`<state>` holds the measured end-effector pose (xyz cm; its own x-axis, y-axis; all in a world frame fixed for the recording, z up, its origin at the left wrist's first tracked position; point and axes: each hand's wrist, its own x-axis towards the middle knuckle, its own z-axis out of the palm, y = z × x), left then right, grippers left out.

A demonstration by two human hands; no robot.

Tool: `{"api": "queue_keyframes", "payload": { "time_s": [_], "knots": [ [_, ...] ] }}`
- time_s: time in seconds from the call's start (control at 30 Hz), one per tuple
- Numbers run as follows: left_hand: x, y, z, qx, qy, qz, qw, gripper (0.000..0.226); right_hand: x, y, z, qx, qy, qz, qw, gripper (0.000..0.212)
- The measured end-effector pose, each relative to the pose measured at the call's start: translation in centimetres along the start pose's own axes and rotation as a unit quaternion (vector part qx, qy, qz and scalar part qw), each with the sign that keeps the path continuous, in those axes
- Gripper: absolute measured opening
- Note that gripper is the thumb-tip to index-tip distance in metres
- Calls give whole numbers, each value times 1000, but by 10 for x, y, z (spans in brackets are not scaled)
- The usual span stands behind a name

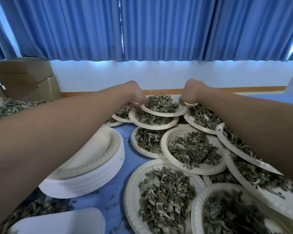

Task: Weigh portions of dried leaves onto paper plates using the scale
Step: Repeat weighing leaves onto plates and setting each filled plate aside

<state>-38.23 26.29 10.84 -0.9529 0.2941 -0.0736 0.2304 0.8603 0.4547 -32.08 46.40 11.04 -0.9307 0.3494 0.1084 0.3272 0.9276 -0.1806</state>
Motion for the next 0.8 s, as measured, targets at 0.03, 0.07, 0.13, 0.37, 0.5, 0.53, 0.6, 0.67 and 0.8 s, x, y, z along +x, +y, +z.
{"api": "queue_keyframes", "payload": {
  "time_s": [0.03,0.07,0.13,0.37,0.5,0.53,0.6,0.67,0.8],
  "knots": [
    [-5,-2,-4,3,9,5,1000,23,-4,-1,-3,9,9,-4,1000,21],
    [-9,-5,-9,19,19,13,1000,23,-9,-2,-6,14,18,-9,1000,16],
    [-23,-15,-17,71,46,31,996,25,-18,-4,-12,30,34,-15,999,19],
    [-102,-73,-53,167,112,187,961,16,-94,-50,-17,97,155,-152,971,17],
    [-165,-123,-60,230,68,299,924,25,-170,-87,10,91,122,-339,928,13],
    [-179,-135,-60,236,55,312,918,28,-185,-97,16,85,104,-374,918,13],
    [-202,-154,-61,232,43,326,915,34,-210,-116,26,79,69,-417,903,18],
    [-222,-171,-61,214,33,323,921,39,-228,-134,30,59,48,-445,892,23],
    [-243,-190,-56,197,2,338,920,29,-244,-149,28,-11,45,-463,885,28]
  ]
}}
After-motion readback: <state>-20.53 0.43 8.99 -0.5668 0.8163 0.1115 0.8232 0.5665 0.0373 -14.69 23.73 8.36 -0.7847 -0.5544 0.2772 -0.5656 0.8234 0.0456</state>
